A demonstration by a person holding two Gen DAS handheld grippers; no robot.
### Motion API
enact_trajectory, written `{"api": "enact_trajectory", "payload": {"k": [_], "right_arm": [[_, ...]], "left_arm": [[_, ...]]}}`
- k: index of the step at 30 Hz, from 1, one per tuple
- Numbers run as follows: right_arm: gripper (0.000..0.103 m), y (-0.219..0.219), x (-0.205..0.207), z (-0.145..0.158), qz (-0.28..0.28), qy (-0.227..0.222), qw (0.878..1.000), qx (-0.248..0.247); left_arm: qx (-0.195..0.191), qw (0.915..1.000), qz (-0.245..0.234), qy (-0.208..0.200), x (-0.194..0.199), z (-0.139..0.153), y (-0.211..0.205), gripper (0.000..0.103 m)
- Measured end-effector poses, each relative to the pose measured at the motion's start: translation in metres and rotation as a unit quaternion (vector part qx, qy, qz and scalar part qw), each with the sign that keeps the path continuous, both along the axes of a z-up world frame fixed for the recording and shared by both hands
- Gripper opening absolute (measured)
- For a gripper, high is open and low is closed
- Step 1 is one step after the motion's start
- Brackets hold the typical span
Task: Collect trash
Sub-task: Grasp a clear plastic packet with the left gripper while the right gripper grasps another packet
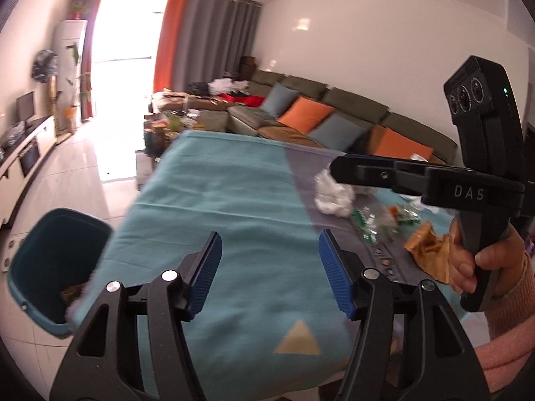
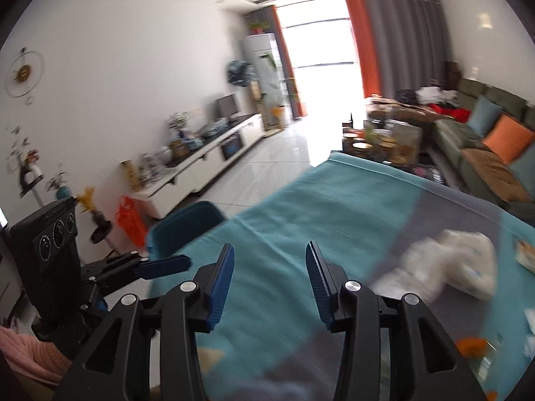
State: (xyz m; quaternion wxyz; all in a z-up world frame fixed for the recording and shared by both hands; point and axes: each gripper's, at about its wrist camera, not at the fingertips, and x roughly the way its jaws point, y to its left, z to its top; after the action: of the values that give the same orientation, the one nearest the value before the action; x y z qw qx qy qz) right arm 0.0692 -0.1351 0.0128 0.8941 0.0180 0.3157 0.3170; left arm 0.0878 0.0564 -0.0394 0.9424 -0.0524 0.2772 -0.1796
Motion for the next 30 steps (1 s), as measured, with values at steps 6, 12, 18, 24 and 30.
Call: {"api": "enact_trajectory", "payload": {"k": [6, 12, 18, 24, 30], "right_arm": [[0.046, -0.089, -0.012, -0.011, -0.117, 0.020, 0.993, 0.001], [0.049, -0.151, -0.009, -0.040, -0.190, 0.070, 0.979, 0.009], [0.052, -0.169, 0.003, -0.073, -0.194, 0.119, 0.973, 0.019], [0.039, -0.174, 0.005, -0.086, -0.196, 0.128, 0.972, 0.026], [0.018, -0.179, 0.003, -0.083, -0.200, 0.124, 0.972, 0.026]], "left_arm": [[-0.001, 0.9978, -0.062, 0.023, 0.019, -0.013, -0.056, 0.060], [0.014, 0.9931, -0.108, 0.044, 0.030, -0.019, -0.095, 0.061], [0.020, 0.9886, -0.127, 0.079, 0.050, -0.028, -0.126, 0.059], [0.019, 0.9832, -0.137, 0.119, 0.065, -0.039, -0.139, 0.039], [0.011, 0.9801, -0.148, 0.132, 0.071, -0.048, -0.147, 0.016]]}}
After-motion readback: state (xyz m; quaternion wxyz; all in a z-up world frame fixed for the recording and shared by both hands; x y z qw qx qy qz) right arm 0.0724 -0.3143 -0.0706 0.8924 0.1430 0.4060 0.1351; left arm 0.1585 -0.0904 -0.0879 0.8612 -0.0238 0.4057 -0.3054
